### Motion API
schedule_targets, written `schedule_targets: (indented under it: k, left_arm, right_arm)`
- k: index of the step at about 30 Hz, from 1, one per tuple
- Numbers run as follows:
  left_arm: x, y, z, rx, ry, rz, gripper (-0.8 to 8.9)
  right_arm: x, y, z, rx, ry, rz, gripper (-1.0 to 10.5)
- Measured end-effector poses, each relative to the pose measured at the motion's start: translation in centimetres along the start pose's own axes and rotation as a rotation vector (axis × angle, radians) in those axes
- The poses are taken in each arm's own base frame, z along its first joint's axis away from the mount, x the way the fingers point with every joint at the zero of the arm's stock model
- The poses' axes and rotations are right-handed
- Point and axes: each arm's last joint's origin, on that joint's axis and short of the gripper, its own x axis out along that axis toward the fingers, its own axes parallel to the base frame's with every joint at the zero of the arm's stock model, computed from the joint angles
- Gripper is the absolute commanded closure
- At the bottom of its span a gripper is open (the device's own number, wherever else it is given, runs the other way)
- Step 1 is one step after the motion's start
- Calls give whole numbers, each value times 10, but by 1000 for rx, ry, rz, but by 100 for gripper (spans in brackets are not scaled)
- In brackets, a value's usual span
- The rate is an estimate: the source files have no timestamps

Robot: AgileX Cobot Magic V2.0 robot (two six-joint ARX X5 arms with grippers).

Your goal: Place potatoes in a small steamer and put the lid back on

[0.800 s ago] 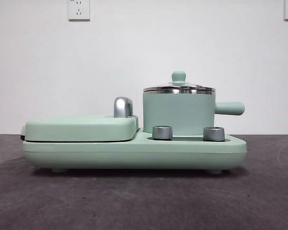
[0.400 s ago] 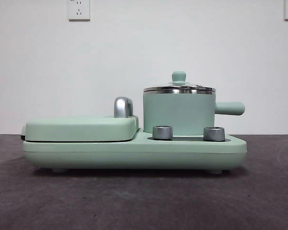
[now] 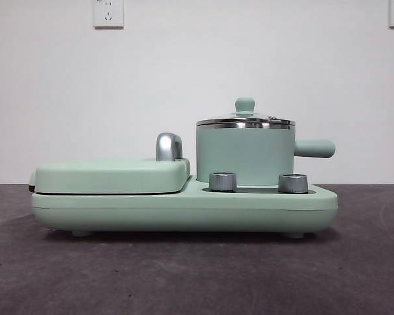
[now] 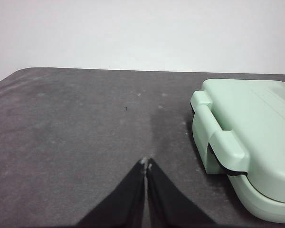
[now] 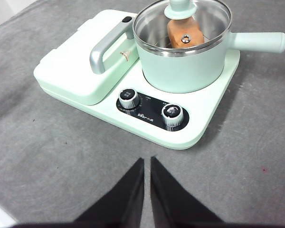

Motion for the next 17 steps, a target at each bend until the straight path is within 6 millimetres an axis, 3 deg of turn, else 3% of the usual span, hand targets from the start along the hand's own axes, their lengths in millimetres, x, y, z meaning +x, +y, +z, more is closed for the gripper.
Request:
schedule_targets:
  k: [5,9,12,17]
  left_arm:
    - [0,0,0,0,0,0,807]
    - [0,0,0,0,0,0,807]
    - [0,0,0,0,0,0,807]
    - [0,0,0,0,-1,0,807]
  right_arm:
    - [-1,-1,0,-43,-9,-26,928]
    - [-1,-8,-8,-152,-117,-110,929]
    - [7,-21,-29,-188,-244,-208,929]
    - [39,-51,-77,-176,-360,-381,929]
